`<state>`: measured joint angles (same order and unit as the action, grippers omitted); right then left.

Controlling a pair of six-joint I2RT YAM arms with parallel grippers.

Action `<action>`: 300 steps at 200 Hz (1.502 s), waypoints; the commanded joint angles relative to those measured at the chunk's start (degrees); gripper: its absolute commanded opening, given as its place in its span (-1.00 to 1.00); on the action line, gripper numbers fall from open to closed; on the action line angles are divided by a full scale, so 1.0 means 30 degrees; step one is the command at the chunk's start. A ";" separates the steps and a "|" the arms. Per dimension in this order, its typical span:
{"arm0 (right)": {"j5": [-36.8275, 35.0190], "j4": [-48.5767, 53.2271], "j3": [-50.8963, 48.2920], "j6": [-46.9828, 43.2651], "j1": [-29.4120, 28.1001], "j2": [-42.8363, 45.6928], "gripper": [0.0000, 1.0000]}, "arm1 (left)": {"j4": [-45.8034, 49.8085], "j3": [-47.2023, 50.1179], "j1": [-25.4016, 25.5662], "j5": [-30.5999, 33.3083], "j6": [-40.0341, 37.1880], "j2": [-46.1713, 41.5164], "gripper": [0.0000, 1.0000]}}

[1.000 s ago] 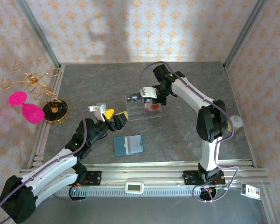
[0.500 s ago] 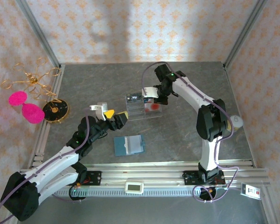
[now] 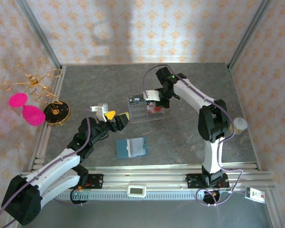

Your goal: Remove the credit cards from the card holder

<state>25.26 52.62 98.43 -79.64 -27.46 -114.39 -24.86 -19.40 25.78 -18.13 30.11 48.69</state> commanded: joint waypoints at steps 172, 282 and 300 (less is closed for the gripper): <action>-0.1865 -0.1326 -0.1054 0.1496 -0.0865 0.0464 -1.00 | -0.1744 0.0888 -0.0647 -0.1084 0.0897 -0.0467 0.98; -0.2325 -0.2027 -0.1772 0.1804 -0.0850 0.0334 -1.00 | -0.2055 0.0922 -0.0713 -0.1405 0.1063 -0.0306 0.98; -0.2303 -0.2133 -0.1722 0.1945 -0.0964 0.0251 -0.77 | -0.2026 0.0929 -0.0731 -0.1413 0.1059 -0.0346 0.98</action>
<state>19.44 47.48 93.69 -75.05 -29.76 -114.80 -28.56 -17.19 24.21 -20.95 32.99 48.03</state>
